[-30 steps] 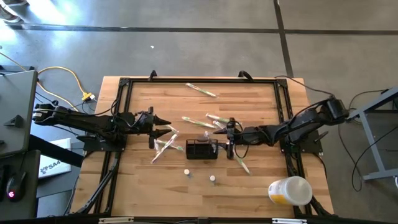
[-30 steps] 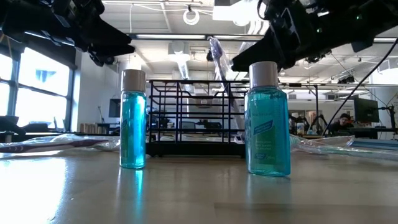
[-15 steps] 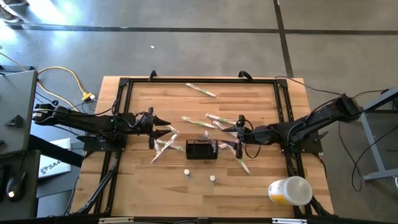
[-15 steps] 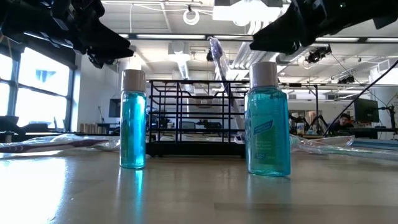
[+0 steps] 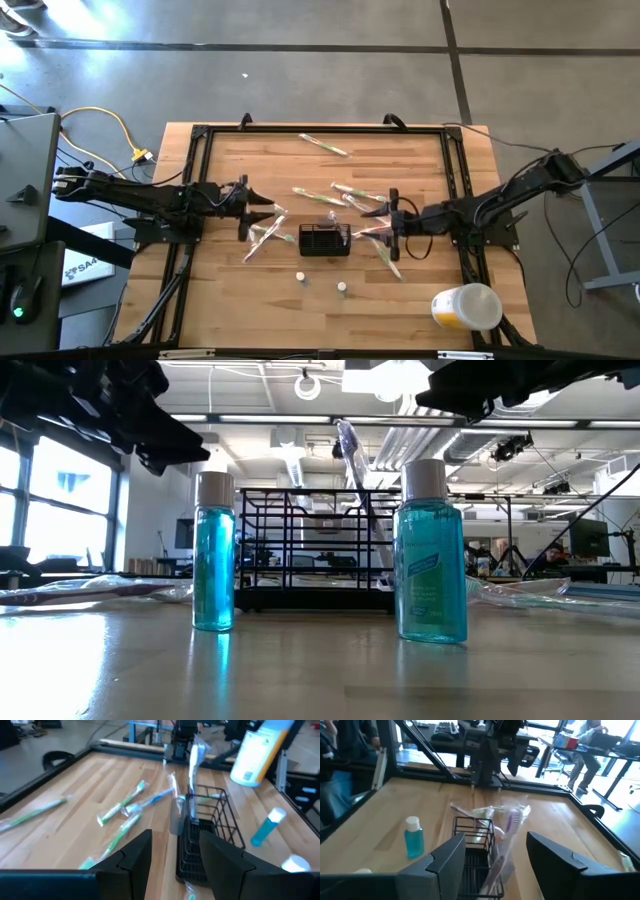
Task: Pick & Place toothbrushing station
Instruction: Put the mouthwash into the wire organizer
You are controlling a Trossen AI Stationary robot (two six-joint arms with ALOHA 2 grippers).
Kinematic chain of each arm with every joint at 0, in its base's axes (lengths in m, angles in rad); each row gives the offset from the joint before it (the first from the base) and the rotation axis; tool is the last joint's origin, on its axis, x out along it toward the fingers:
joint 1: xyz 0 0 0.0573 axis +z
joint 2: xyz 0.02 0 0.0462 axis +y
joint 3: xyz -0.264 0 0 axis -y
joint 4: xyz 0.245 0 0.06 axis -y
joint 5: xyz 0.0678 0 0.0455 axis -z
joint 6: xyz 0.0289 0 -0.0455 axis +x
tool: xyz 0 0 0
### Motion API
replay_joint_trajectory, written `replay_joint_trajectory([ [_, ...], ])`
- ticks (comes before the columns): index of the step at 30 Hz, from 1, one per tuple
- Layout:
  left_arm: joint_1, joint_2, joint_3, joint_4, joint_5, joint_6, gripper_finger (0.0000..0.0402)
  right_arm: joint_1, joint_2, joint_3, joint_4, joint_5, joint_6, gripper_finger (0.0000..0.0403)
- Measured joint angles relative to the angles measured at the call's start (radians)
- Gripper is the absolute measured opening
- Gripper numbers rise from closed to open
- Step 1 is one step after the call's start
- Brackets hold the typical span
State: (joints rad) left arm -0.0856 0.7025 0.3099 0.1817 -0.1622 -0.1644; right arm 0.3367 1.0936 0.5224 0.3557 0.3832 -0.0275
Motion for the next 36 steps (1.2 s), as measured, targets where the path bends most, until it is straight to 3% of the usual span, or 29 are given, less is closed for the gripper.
replay_joint_trajectory([
  [16,0.000,0.032,0.000,0.010,0.085,0.032,0.0159,0.115,0.002,0.000,-0.011,-0.015,0.023,0.0203],
  [21,-0.003,0.077,0.000,0.049,0.134,0.032,0.0159,0.144,0.002,0.000,-0.020,0.037,0.026,0.0204],
  [26,-0.082,0.140,0.039,0.109,0.144,0.136,0.0159,0.148,0.002,0.000,-0.047,0.055,0.031,0.0204],
  [30,-0.178,0.206,0.117,0.094,0.093,0.233,0.0159,0.145,0.002,0.000,-0.081,0.056,0.035,0.0204],
  [36,-0.294,0.305,0.254,-0.082,-0.034,0.258,0.0159,0.139,0.002,0.000,-0.093,0.056,0.057,0.0204],
])
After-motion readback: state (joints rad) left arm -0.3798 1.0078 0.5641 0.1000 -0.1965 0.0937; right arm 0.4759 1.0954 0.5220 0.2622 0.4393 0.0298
